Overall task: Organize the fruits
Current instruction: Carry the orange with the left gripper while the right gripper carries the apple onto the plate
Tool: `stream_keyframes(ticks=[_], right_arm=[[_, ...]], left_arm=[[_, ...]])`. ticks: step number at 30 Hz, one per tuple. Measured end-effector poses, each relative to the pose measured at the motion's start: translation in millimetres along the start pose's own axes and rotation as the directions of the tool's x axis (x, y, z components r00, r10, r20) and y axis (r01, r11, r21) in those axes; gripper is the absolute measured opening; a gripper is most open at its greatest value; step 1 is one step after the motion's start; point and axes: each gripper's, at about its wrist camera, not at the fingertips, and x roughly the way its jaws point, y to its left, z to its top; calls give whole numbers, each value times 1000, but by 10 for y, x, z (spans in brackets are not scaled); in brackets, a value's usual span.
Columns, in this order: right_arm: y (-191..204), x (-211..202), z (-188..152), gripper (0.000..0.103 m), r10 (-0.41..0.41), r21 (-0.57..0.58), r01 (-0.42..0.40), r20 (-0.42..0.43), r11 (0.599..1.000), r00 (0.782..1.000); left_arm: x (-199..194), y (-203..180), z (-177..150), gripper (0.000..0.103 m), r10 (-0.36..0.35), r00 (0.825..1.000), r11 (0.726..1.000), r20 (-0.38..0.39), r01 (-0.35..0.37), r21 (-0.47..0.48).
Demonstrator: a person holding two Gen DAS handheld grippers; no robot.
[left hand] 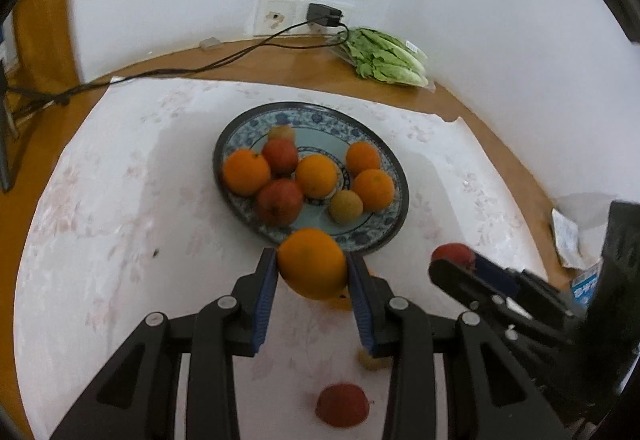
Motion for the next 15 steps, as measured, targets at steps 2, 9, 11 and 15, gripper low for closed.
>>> stream_keyframes(ticks=[2, 9, 11, 15], right_arm=[[-45, -2, 45, 33, -3, 15, 3, 10, 1000, 1000], [-131, 61, 105, 33, -10, 26, 10, 19, 1000, 1000], [-153, 85, 113, 33, -14, 26, 14, 18, 1000, 1000], [-201, 131, 156, 33, -22, 30, 21, 17, 999, 1000]], left_arm=[[72, -23, 36, 37, 1, 1000, 1000, -10, -1, 5], [259, -30, 101, 36, -4, 1000, 1000, -27, 4, 3], [285, -39, 114, 36, 5, 1000, 1000, -23, -5, 11], [357, -58, 143, 36, 25, 999, 999, -25, -24, 32]])
